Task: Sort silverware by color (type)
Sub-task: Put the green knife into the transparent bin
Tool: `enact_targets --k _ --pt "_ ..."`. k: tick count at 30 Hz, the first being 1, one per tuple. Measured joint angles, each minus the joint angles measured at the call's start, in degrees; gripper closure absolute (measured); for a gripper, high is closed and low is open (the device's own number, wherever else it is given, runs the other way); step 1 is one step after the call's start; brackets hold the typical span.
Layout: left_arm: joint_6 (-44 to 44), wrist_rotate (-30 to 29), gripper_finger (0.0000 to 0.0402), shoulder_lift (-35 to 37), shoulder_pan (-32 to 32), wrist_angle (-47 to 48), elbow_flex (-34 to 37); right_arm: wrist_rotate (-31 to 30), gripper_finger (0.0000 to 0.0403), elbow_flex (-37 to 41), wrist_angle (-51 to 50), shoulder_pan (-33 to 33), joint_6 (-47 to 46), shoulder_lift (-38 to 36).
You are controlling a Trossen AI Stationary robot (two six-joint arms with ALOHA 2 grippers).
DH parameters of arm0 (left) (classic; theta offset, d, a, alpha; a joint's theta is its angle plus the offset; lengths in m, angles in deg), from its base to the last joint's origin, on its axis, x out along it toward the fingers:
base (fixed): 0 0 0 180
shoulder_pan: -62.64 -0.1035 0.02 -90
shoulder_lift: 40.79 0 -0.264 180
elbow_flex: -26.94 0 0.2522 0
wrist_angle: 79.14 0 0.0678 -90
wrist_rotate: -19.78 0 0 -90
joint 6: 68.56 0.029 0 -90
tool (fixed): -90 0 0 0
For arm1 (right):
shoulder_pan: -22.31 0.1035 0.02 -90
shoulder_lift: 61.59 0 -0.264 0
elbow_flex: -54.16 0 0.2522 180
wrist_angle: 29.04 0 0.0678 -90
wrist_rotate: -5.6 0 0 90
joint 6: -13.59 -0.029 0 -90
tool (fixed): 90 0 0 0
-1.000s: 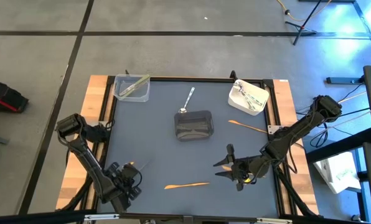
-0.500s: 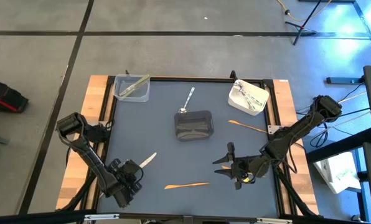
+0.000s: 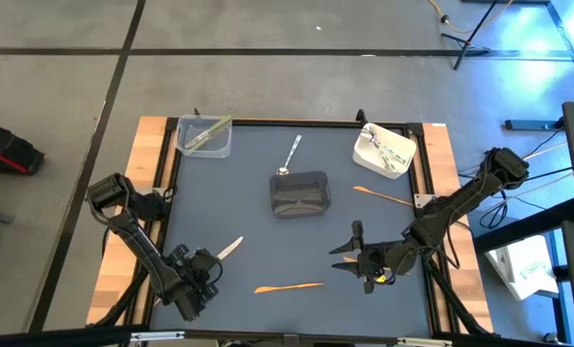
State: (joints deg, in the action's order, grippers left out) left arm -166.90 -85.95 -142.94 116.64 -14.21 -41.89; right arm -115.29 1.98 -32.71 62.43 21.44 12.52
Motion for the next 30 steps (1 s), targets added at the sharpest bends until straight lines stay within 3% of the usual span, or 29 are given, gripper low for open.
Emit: enact_targets --k 16,30 --pt "0.1 -6.0 0.0351 -0.3 0.1 0.5 0.0 0.0 0.0249 0.0 0.0 0.0 0.1 0.0" --pt "0.0 -20.3 0.0348 0.3 -0.6 5.4 -3.0 0.0 0.0249 0.0 0.1 0.0 0.1 0.0"
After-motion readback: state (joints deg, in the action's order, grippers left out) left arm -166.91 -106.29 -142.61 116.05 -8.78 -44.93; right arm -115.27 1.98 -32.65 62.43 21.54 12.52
